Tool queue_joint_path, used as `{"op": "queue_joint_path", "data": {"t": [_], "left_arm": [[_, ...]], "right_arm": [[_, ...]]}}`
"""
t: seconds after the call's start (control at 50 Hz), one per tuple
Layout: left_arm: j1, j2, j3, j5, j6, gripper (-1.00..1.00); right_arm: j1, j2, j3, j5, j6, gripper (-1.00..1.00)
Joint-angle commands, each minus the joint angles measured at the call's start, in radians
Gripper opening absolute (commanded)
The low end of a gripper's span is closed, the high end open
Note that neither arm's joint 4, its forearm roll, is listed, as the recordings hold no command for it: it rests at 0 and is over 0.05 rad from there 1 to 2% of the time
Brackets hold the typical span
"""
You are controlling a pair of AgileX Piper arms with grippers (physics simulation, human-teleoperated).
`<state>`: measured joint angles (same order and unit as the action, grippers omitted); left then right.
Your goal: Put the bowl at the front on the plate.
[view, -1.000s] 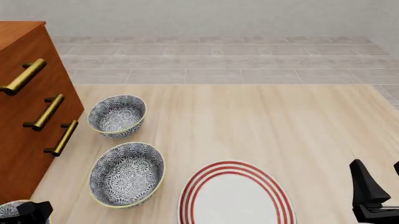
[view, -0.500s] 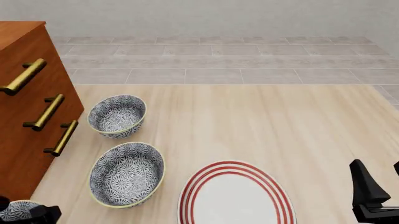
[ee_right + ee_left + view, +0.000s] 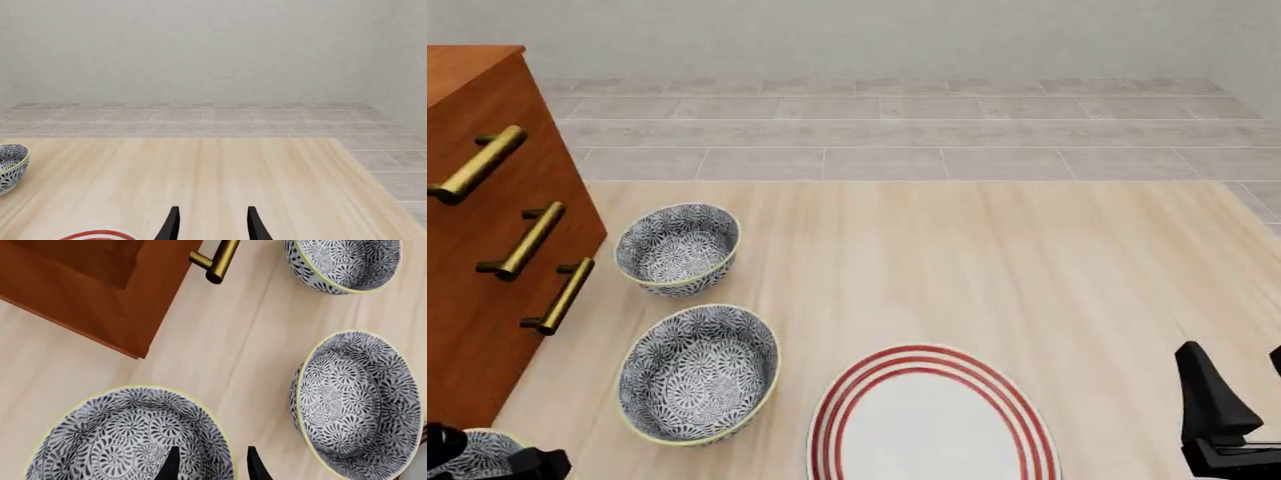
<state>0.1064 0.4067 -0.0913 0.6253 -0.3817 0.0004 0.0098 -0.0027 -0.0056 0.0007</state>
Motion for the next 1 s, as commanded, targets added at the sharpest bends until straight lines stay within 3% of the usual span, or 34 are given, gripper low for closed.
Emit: {"op": "queue_joint_path", "data": {"t": [0.02,0.48,0.66,0.68,1.0], "left_arm": [[-0.007,0.030,0.006,-0.026,-0.003,1.00],[-0.007,0.202,0.075,-0.246,-0.003,1.00],[-0.009,0.235,0.087,-0.286,0.001,1.00],[-0.011,0.226,0.087,-0.280,-0.002,-1.00],[-0.044,0.055,0.011,-0.097,-0.027,-1.00]], "right_arm": [[0.000,-0.001,0.000,0.001,0.000,1.00],[0.000,-0.001,0.000,0.001,0.000,1.00],[0.000,-0.001,0.000,0.001,0.000,1.00],[0.000,-0.001,0.000,0.001,0.000,1.00],[0.000,-0.001,0.000,0.001,0.000,1.00]]}}
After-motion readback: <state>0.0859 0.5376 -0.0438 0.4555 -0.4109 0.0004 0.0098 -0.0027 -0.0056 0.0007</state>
